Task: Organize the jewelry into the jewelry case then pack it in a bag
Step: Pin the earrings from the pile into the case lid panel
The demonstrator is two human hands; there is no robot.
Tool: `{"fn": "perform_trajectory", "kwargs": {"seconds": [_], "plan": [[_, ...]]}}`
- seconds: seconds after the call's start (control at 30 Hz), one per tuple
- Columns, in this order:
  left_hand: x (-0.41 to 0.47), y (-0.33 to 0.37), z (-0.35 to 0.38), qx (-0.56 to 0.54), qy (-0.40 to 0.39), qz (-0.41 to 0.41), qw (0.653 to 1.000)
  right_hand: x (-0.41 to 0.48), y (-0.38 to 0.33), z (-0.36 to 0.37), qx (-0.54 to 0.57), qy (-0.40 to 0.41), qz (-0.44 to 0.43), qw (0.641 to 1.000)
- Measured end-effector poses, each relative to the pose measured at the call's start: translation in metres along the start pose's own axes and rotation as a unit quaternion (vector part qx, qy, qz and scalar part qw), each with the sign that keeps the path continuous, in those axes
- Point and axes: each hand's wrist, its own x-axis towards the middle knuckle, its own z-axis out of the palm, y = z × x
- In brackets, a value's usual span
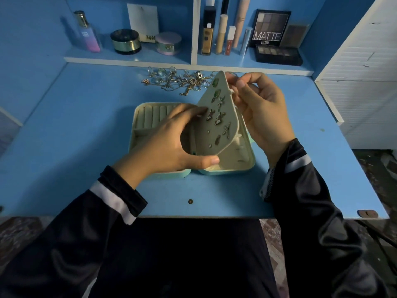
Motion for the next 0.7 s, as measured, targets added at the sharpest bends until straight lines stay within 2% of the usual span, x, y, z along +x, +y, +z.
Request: {"fn": "perform_trajectory", "kwargs": {"seconds": [0.1, 0.27, 0.7], "plan": [[-0.001, -0.002, -0.004, -0.018, -0.003, 0.007, 1.000, -0.004, 0.005, 0.004, 0.036, 0.013, 0.024, 0.999], [-0.003, -0.007, -0.006, -0.045, 0.000, 0.019, 0.999, -0.010, 0.015, 0.005, 0.012, 0.040, 0.054, 0.998], [-0.003, -0.011, -0.008, -0.070, -0.016, 0.010, 0.997, -0.021, 0.027, 0.005, -0.045, 0.034, 0.104, 0.993]]}}
